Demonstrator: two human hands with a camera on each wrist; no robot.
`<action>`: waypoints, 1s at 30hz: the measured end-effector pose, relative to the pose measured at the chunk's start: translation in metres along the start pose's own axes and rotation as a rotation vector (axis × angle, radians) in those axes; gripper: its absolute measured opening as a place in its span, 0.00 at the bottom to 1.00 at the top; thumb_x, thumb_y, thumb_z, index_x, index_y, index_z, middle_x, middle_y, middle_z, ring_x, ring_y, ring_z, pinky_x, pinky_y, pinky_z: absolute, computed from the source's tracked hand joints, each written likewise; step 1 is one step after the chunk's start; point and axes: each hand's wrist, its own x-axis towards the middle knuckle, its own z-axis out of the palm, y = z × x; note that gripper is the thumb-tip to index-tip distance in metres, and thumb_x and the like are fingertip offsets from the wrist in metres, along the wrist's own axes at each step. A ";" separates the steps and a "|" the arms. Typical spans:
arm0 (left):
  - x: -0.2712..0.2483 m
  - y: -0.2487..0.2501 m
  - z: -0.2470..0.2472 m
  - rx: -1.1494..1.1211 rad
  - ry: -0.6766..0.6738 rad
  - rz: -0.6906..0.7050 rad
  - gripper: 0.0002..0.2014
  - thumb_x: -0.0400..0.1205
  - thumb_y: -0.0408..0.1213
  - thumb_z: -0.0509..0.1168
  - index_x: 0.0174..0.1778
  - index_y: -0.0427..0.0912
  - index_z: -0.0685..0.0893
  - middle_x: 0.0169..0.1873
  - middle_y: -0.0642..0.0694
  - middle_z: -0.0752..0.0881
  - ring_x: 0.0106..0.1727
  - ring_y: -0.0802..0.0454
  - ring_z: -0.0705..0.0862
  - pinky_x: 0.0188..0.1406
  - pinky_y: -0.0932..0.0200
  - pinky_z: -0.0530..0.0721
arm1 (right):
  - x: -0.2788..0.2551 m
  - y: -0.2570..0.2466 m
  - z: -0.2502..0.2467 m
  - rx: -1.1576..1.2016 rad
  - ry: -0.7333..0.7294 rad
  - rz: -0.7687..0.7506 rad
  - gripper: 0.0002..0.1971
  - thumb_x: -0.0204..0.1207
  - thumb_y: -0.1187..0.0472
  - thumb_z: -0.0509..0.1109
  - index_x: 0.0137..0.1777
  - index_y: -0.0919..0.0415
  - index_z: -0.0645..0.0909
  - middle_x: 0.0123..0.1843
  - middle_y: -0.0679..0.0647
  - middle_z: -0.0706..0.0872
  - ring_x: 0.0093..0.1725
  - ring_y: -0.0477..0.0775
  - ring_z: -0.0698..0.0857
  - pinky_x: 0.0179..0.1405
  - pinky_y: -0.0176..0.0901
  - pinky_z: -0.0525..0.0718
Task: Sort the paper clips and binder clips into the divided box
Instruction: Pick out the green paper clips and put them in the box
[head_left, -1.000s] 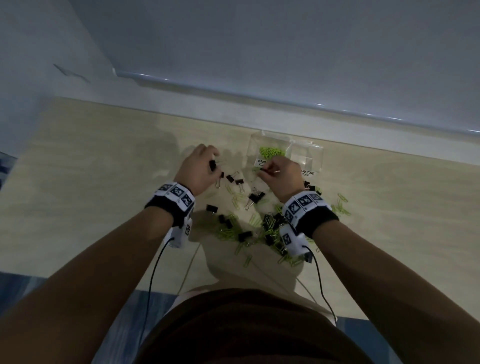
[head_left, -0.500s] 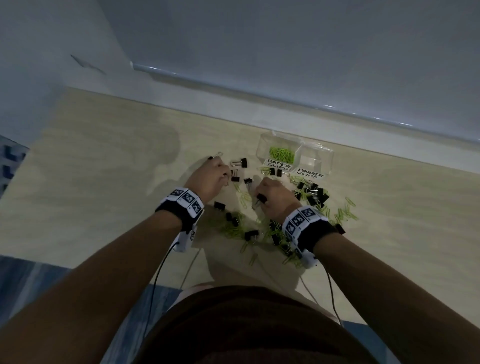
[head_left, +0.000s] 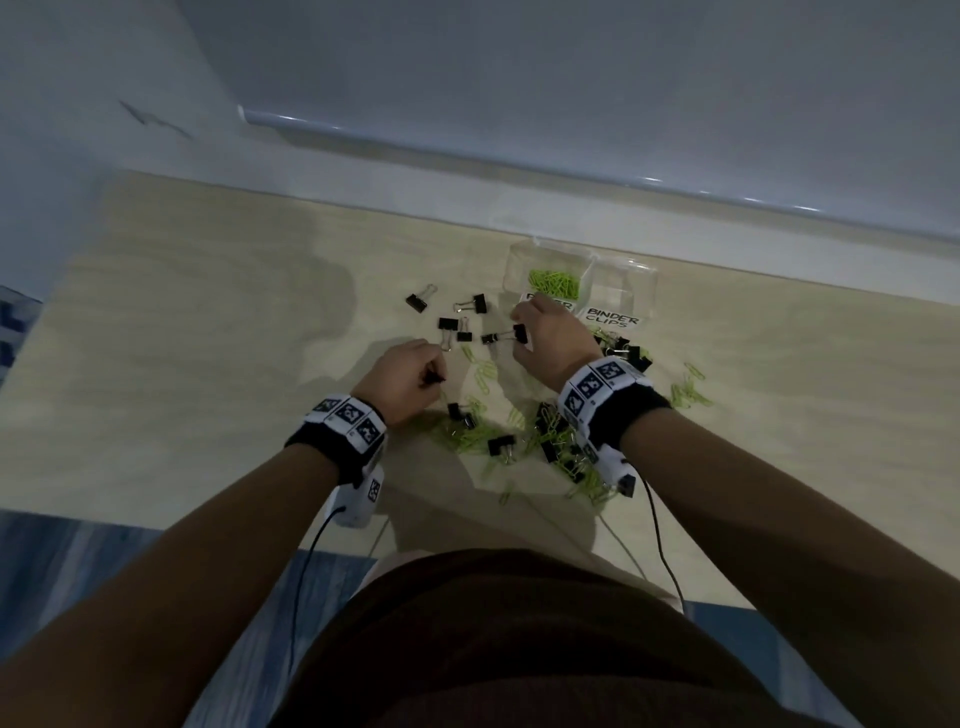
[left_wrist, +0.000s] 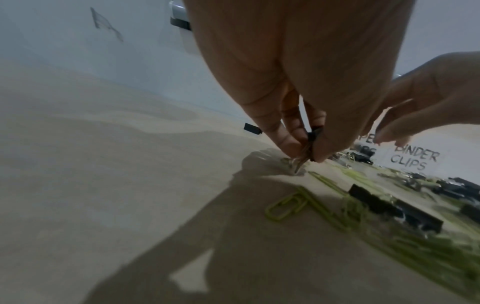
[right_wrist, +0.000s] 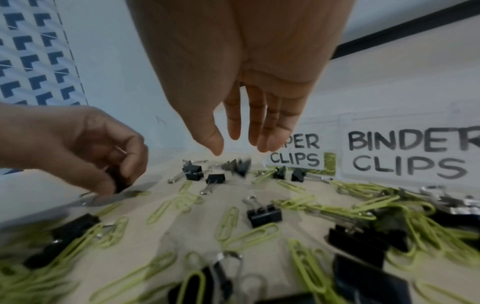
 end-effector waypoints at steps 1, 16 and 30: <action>0.000 0.002 -0.002 -0.041 0.034 -0.014 0.06 0.70 0.26 0.70 0.40 0.39 0.83 0.38 0.47 0.80 0.39 0.49 0.81 0.40 0.59 0.78 | -0.003 -0.002 0.000 -0.009 -0.020 0.002 0.16 0.74 0.65 0.66 0.62 0.60 0.76 0.62 0.57 0.76 0.58 0.60 0.79 0.51 0.50 0.82; -0.023 0.020 0.025 0.114 -0.086 0.025 0.13 0.77 0.34 0.69 0.57 0.42 0.84 0.54 0.47 0.82 0.54 0.51 0.80 0.57 0.57 0.79 | -0.079 -0.016 0.053 -0.026 -0.261 -0.203 0.15 0.75 0.64 0.68 0.62 0.59 0.81 0.56 0.57 0.79 0.54 0.62 0.80 0.52 0.55 0.82; -0.024 0.018 0.009 -0.209 0.115 -0.065 0.09 0.76 0.28 0.69 0.51 0.42 0.82 0.42 0.48 0.82 0.43 0.52 0.82 0.47 0.60 0.82 | -0.074 -0.008 0.017 0.101 -0.236 0.008 0.02 0.73 0.63 0.71 0.44 0.59 0.82 0.42 0.51 0.86 0.41 0.52 0.84 0.40 0.40 0.83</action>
